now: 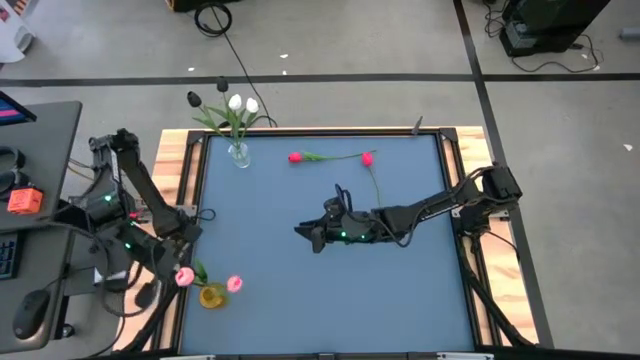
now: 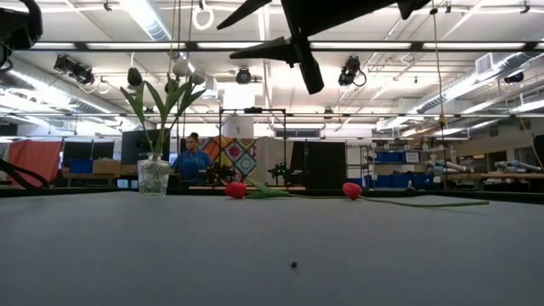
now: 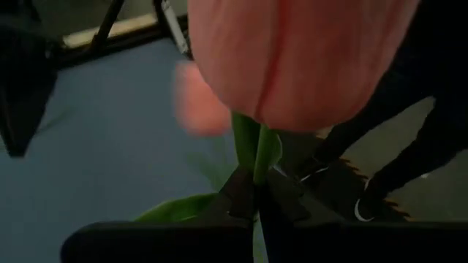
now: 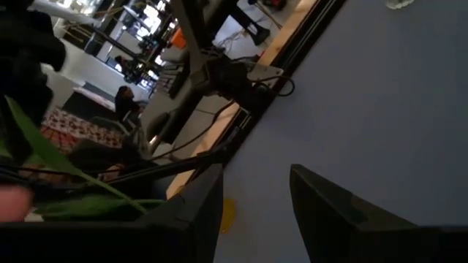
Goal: Sort flowers into vase by color
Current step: Put the pink tulip into the yellow vase, then put the top red tulip into the yellow vase
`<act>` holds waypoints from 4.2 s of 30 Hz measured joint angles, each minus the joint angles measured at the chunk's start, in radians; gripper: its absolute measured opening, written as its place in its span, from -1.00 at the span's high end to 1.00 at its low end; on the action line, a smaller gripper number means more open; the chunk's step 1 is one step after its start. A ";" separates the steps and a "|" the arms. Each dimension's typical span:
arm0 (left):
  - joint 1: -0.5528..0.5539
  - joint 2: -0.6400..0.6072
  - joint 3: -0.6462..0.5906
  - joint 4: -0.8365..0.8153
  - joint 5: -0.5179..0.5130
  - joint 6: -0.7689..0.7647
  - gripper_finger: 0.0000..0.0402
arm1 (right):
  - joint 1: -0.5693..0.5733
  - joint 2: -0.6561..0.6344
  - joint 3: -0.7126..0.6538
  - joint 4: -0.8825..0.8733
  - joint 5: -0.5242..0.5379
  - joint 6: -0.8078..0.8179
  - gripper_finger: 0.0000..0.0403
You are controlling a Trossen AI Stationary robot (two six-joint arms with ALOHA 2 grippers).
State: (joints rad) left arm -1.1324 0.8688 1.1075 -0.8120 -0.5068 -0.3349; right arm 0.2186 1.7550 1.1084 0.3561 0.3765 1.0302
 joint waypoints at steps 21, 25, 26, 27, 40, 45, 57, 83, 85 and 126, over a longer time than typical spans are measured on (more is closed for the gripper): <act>0.000 0.047 0.226 -0.243 0.173 0.140 0.94 | 0.136 0.012 0.000 -0.074 0.165 0.077 0.17; 0.000 0.072 0.226 -0.255 0.172 0.134 0.94 | 0.135 0.012 0.000 -0.115 0.162 0.101 0.17; 0.000 0.080 0.226 -0.263 0.172 0.124 0.94 | 0.133 0.012 0.000 -0.117 0.159 0.101 0.17; 0.000 0.087 0.226 -0.269 0.173 0.116 0.94 | 0.130 0.012 0.000 -0.117 0.156 0.101 0.17; 0.002 0.135 0.226 -0.329 0.182 -0.047 0.94 | 0.097 0.012 0.000 -0.140 0.124 0.148 0.17; 0.002 0.139 0.226 -0.417 0.111 -0.286 0.81 | 0.086 0.013 0.000 -0.254 0.128 0.340 0.17; 0.003 0.146 0.226 -0.452 0.018 -0.500 0.16 | 0.089 0.013 0.000 -0.429 0.128 0.583 0.17; -0.006 0.163 0.226 -0.755 -0.225 -1.372 0.16 | -0.381 0.012 0.225 -0.768 -0.322 -0.242 0.34; -0.002 0.166 0.226 -0.755 -0.325 -1.408 0.19 | -0.448 0.012 0.241 -0.785 -0.336 -0.339 0.34; 0.486 0.179 0.226 -0.756 -0.273 -1.510 0.25 | -0.836 0.560 0.695 -1.190 -0.610 -1.494 0.47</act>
State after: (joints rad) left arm -0.6461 1.0473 1.3334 -1.5682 -0.7798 -1.8444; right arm -0.6172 2.3153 1.8038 -0.8337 -0.2340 -0.4641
